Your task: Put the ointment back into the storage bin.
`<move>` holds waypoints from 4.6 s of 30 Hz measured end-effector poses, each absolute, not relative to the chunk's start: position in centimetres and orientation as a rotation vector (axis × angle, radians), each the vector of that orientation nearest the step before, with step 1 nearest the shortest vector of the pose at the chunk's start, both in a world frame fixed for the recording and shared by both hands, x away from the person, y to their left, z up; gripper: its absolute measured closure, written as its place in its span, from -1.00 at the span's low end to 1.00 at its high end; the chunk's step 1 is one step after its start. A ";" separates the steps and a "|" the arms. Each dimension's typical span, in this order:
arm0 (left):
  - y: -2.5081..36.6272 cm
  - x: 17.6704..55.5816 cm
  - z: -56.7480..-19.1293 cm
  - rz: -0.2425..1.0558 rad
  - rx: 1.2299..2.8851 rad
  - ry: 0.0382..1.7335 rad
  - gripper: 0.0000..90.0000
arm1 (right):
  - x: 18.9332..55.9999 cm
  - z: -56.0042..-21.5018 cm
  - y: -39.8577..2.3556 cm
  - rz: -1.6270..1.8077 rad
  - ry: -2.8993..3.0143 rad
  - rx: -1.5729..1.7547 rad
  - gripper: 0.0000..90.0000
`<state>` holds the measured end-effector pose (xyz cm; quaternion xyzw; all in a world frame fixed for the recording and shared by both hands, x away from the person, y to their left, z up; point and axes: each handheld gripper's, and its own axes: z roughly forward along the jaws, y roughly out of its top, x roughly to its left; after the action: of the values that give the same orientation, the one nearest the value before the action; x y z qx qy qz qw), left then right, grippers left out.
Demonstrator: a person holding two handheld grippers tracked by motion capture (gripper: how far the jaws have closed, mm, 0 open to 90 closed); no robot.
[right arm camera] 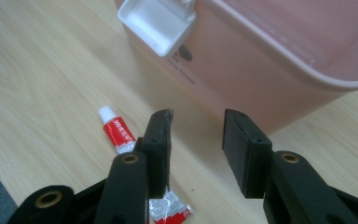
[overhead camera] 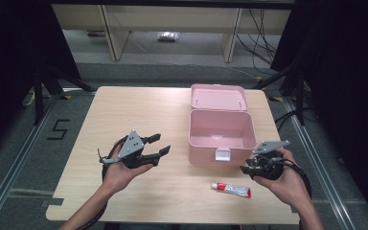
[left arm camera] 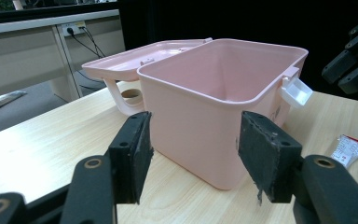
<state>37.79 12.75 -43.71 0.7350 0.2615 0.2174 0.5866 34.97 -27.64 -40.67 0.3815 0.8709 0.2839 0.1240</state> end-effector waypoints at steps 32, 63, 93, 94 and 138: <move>13.4 37.9 -44.3 0.515 1.706 0.635 -0.08 | 36.6 -45.1 -24.3 0.515 2.950 0.735 0.33; 13.6 37.8 -44.2 0.521 1.709 0.627 -0.08 | 36.9 -46.9 -21.5 0.198 3.052 0.531 0.36; 13.3 38.1 -44.1 0.512 1.717 0.602 -0.08 | 37.1 -47.2 -20.4 0.028 3.080 0.556 0.59; 13.4 38.0 -44.0 0.517 1.731 0.610 -0.08 | 37.1 -47.2 -20.4 0.024 3.080 0.559 0.59; 13.5 38.0 -44.2 0.525 1.736 0.607 -0.07 | 37.6 -44.3 -21.3 0.119 3.147 0.377 0.61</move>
<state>37.96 13.52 -44.24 0.7415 0.2594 0.2244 0.5766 37.65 -21.34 -44.28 0.1189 0.9921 0.0376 -0.0149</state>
